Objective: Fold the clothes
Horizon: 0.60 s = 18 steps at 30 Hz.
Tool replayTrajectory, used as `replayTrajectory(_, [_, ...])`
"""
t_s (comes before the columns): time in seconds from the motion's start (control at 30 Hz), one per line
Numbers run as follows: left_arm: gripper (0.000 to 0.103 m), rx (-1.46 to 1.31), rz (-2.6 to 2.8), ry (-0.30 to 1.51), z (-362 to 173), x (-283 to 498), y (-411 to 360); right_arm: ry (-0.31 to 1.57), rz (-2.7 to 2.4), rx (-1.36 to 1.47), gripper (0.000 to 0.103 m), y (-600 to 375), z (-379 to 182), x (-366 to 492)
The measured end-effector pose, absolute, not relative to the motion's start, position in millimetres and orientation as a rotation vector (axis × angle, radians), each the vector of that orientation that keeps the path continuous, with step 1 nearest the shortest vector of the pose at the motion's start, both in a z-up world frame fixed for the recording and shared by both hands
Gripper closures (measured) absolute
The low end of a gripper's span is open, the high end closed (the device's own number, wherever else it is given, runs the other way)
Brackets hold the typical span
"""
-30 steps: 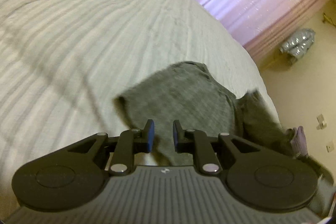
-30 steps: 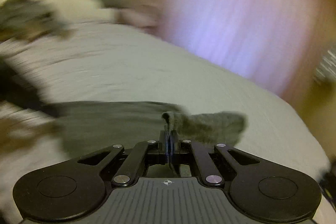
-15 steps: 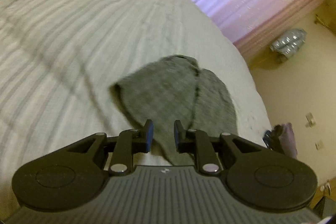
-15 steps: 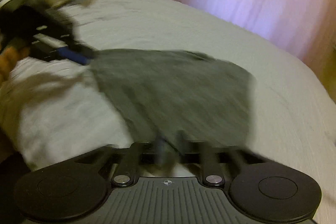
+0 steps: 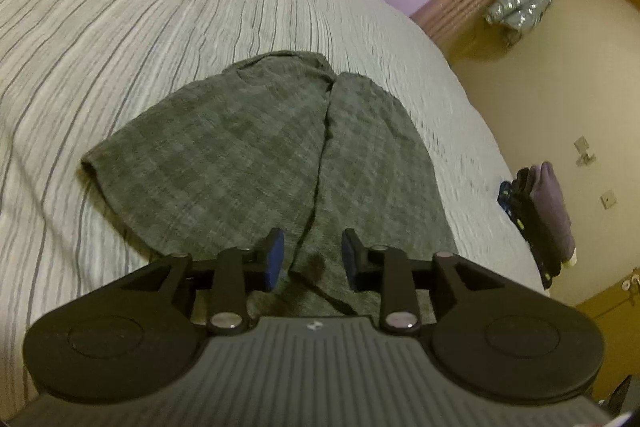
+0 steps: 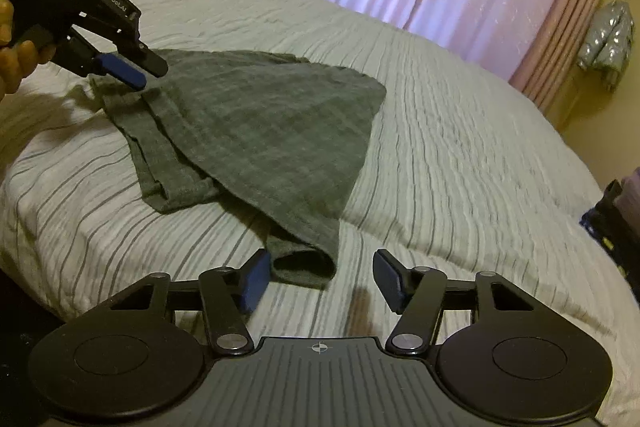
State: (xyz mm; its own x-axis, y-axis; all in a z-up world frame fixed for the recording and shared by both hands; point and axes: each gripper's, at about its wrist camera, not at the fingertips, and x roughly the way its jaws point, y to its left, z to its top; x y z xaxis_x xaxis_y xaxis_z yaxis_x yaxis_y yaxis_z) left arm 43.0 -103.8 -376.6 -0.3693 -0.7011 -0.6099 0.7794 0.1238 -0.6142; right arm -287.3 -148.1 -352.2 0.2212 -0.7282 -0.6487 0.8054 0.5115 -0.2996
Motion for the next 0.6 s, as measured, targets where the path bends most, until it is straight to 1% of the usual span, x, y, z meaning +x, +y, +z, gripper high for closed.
replayTrajectory(0.1, [0.076,0.089,-1.563,1.203,-381,44,-110,0.792,-1.073,0.186,0.043,-152,-355,-292])
replayTrajectory(0.17, [0.079,0.078,-1.592,1.222,-383,42,-114,0.775,-1.064,0.167,0.043,-150,-349,-290])
replayTrajectory(0.2, [0.089,0.078,-1.616,1.229,-382,40,-117,0.767,-1.059,0.155,0.043,-149,-346,-288])
replayTrajectory(0.23, [0.099,0.081,-1.639,1.232,-381,38,-118,0.759,-1.054,0.144,0.050,-148,-343,-287])
replayTrajectory(0.27, [0.102,0.085,-1.661,1.232,-380,36,-120,0.750,-1.050,0.133,0.075,-146,-341,-285])
replayTrajectory(0.37, [0.103,0.088,-1.707,1.193,-369,37,-125,0.725,-1.035,0.100,0.101,-143,-332,-281])
replayTrajectory(0.6, [0.103,-0.017,-1.709,0.996,-320,103,-111,0.666,-1.000,0.023,0.102,-135,-311,-271])
